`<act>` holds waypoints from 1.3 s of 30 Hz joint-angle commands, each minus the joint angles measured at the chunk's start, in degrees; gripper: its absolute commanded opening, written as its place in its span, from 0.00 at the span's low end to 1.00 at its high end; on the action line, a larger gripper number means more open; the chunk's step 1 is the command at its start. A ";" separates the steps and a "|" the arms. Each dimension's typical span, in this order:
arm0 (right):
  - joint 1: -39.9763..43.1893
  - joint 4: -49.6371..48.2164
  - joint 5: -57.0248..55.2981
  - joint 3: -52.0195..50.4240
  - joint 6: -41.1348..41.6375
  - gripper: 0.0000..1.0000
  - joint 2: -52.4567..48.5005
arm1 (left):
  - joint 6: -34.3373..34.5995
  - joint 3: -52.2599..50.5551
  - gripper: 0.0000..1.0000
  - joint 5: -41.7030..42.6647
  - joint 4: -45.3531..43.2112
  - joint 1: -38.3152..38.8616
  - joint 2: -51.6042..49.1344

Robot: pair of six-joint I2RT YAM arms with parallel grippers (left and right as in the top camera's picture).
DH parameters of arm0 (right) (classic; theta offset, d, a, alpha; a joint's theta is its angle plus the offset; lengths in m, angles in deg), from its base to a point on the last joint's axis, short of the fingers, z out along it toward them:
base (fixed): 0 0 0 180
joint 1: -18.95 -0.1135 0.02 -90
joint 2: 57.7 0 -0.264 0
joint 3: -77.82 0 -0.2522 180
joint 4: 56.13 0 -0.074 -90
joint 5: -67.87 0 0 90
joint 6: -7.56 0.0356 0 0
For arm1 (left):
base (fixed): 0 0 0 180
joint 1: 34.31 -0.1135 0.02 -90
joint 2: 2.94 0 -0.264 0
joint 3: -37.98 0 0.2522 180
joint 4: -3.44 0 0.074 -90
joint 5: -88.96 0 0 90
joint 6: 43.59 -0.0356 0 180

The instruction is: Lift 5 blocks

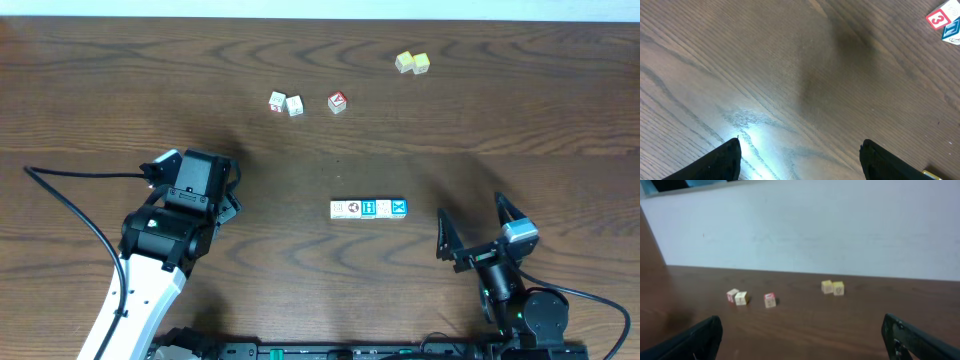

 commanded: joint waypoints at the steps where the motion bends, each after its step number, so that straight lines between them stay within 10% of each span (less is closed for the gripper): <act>1: 0.72 -1.66 -3.23 -0.33 -1.03 0.99 0.57 | -0.31 1.18 0.77 -1.18 0.17 -0.31 -0.28; 39: 4.11 5.60 -9.57 -2.86 -5.51 0.99 0.57 | -0.31 1.18 0.77 -1.18 0.17 -0.31 -0.28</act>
